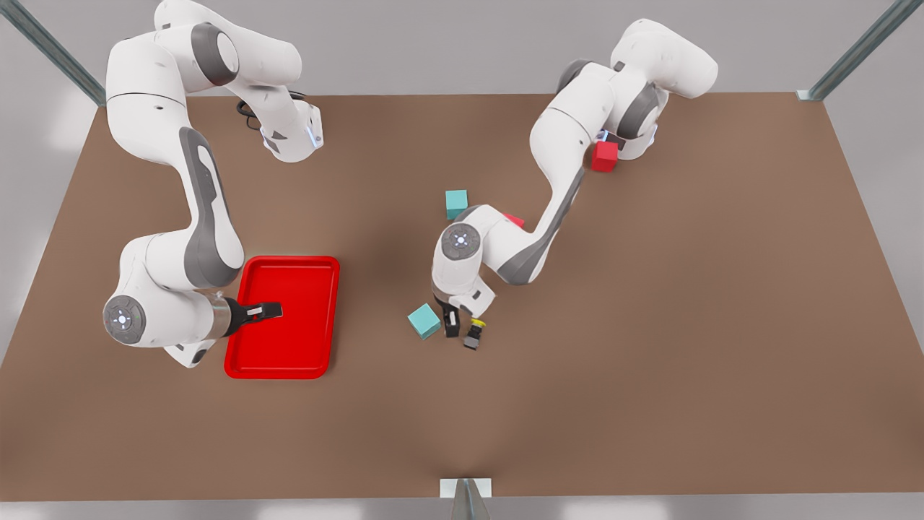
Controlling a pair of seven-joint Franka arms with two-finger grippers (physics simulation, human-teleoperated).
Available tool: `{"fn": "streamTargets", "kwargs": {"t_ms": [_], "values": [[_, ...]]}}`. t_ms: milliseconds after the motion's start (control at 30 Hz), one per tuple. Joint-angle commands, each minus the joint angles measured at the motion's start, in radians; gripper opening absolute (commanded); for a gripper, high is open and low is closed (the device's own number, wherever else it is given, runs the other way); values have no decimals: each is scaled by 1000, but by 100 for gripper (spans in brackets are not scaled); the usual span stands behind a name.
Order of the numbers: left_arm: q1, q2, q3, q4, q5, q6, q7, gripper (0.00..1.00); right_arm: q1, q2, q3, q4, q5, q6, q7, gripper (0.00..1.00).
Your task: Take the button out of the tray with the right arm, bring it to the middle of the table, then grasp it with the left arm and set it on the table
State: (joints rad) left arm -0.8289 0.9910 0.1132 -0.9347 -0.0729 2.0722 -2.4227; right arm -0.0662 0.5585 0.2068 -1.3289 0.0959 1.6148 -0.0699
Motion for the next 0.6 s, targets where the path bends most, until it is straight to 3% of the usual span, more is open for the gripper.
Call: {"fn": "streamTargets", "kwargs": {"t_ms": [0, 67, 167, 267, 567], "values": [[-68, 5, 10, -35, 191, 158, -828, 100, 0, 1, 0, 0, 1, 0, -1, 100], [-90, 9, 3, -42, 200, 106, -1280, 100, 0, 1, 0, 0, 1, 0, -1, 100], [-72, 9, 9, -49, 76, 103, -1436, 100, 0, 1, 0, 0, 1, 0, -1, 100], [-18, 9, 11, -49, 71, 111, -2087, 100, 0, 3, 2, 0, 1, 0, -1, 100], [50, 23, 33, -70, 51, 29, -2291, 100, -1, 3, 0, 2, -1, -1, -2, 100]]}}
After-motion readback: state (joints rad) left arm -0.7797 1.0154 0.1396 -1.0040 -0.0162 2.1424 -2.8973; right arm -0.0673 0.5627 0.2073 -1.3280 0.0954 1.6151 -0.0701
